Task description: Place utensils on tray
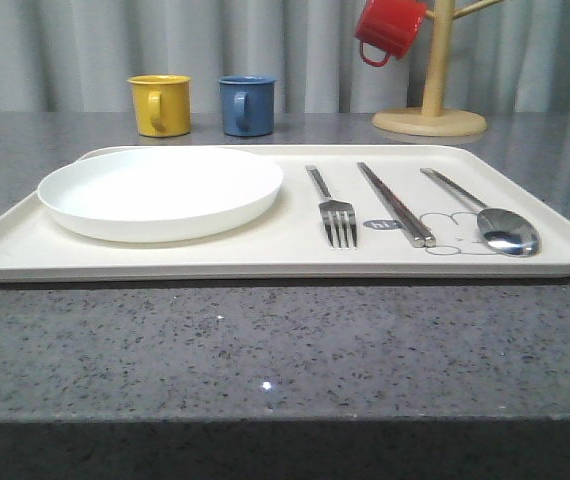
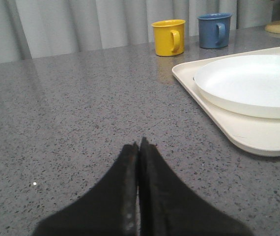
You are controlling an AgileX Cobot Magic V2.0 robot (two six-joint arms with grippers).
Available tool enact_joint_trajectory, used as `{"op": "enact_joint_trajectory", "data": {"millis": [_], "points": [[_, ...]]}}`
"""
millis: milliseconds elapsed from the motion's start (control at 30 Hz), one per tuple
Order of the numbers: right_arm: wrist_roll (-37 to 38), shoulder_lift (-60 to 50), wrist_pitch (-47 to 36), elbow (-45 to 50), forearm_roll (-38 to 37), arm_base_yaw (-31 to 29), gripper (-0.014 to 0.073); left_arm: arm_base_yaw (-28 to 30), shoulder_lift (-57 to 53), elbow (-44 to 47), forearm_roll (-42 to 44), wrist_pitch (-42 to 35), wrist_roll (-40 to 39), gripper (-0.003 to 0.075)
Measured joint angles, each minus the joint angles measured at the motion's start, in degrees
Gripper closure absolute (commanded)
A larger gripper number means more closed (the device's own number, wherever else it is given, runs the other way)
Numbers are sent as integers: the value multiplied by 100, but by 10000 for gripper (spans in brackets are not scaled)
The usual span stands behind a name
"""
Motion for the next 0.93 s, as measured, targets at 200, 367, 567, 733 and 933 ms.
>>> {"op": "enact_joint_trajectory", "data": {"millis": [200, 367, 567, 733, 933], "points": [[0, 0, 0, 0, 4, 102, 666, 0, 0, 0, 0, 0, 0, 739], [0, 0, 0, 0, 4, 102, 666, 0, 0, 0, 0, 0, 0, 739], [-8, 0, 0, 0, 4, 102, 666, 0, 0, 0, 0, 0, 0, 739], [-8, 0, 0, 0, 4, 102, 666, 0, 0, 0, 0, 0, 0, 739], [-8, 0, 0, 0, 4, 102, 666, 0, 0, 0, 0, 0, 0, 739]]}}
